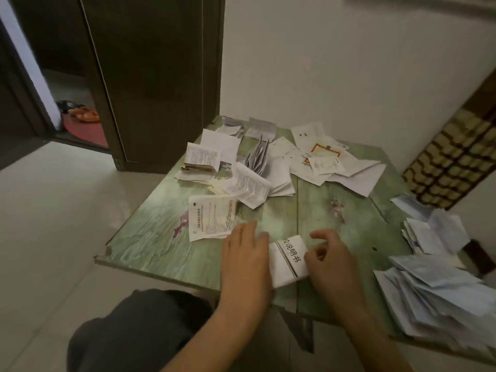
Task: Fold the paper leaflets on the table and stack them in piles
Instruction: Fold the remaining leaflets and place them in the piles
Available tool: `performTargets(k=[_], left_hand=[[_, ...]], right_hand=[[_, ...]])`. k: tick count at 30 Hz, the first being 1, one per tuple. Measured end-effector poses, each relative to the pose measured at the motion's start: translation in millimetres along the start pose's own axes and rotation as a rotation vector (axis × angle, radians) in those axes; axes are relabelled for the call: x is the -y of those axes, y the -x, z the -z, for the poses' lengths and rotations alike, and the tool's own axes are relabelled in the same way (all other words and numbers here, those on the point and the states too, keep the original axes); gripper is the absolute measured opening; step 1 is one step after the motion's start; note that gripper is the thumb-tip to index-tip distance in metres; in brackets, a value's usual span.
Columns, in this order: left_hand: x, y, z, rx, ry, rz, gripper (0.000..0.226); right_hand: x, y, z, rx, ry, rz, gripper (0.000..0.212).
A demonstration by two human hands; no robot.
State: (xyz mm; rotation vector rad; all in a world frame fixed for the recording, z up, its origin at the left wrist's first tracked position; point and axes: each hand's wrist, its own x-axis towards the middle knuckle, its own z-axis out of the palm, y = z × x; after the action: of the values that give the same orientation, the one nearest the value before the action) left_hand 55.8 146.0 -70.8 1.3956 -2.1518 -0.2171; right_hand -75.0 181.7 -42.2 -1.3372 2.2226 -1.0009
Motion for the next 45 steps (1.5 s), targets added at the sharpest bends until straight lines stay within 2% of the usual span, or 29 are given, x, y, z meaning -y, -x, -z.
performTargets(k=[3, 4, 6, 8, 10, 12, 13, 17, 19, 21, 23, 25, 27, 29, 31, 35, 39, 41, 43, 45], left_hand=[[-4.7, 13.7, -16.8, 0.087, -0.095, -0.086, 0.029], [-3.8, 15.8, -19.4, 0.131, -0.095, -0.09, 0.037], [-0.6, 18.0, -20.7, 0.174, -0.139, -0.093, 0.047], [2.6, 22.5, -21.2, 0.189, -0.151, -0.108, 0.047], [5.7, 27.1, -19.5, 0.219, -0.145, -0.098, 0.053], [7.3, 31.5, -15.6, 0.276, -0.162, -0.068, 0.063], [8.3, 34.1, -13.0, 0.298, -0.17, -0.058, 0.064], [11.5, 43.9, 3.2, 0.42, -0.247, -0.01, 0.062], [12.8, 45.2, 15.0, 0.406, -0.258, -0.008, 0.053], [10.2, 38.9, 31.7, 0.387, -0.241, -0.01, 0.057], [12.1, 19.4, 45.9, 0.269, -0.169, -0.024, 0.05], [21.7, -5.7, 60.6, 0.103, -0.11, -0.002, 0.038], [37.8, -34.8, 71.0, -0.046, -0.122, 0.013, 0.043], [54.9, -60.2, 76.8, 0.028, -0.179, 0.062, 0.051], [67.4, -76.5, 73.2, 0.165, -0.263, 0.1, 0.055], [72.4, -82.2, 58.4, 0.27, -0.363, 0.093, 0.054], [67.7, -75.9, 64.4, 0.207, -0.35, 0.071, 0.024], [61.6, -65.6, 81.8, 0.107, -0.176, 0.112, 0.012], [48.9, -57.4, 100.7, 0.07, 0.041, 0.138, 0.007], [30.9, -48.2, 112.0, 0.088, 0.172, 0.094, 0.011]], right_hand=[[-11.6, 7.6, -14.7, -0.214, 0.388, 0.255, 0.03], [-15.7, 7.3, -20.5, -0.242, 0.442, 0.358, 0.034], [-19.9, 8.6, -30.1, -0.165, 0.45, 0.577, 0.036], [-27.1, 12.0, -35.2, 0.06, 0.458, 0.71, 0.036], [-30.3, 11.1, -29.2, 0.257, 0.555, 0.655, 0.053], [-33.2, 12.3, -18.6, 0.35, 0.564, 0.583, 0.072], [-32.9, 14.4, -13.0, 0.408, 0.552, 0.527, 0.076], [-32.6, 15.2, -10.9, 0.398, 0.585, 0.479, 0.086], [-31.0, 17.1, -11.5, 0.353, 0.601, 0.423, 0.1], [-28.2, 21.0, -12.6, 0.325, 0.627, 0.402, 0.111], [-23.3, 20.3, -11.8, 0.311, 0.567, 0.385, 0.105], [-16.2, 21.8, -7.2, 0.243, 0.368, 0.348, 0.078], [-13.7, 20.3, -1.1, 0.069, 0.176, 0.345, 0.056], [-15.6, 15.3, 1.7, -0.073, 0.054, 0.351, 0.043], [-16.5, 12.0, 1.5, -0.104, 0.006, 0.364, 0.035], [-11.4, 8.6, 3.9, -0.197, -0.052, 0.442, 0.028], [-8.3, 11.9, 5.1, -0.233, -0.127, 0.449, 0.022], [-1.7, 14.3, 8.5, -0.23, -0.187, 0.445, 0.023], [10.7, 12.7, 11.9, -0.156, -0.281, 0.398, 0.022], [23.1, 8.9, 11.8, 0.001, -0.385, 0.328, 0.042]])
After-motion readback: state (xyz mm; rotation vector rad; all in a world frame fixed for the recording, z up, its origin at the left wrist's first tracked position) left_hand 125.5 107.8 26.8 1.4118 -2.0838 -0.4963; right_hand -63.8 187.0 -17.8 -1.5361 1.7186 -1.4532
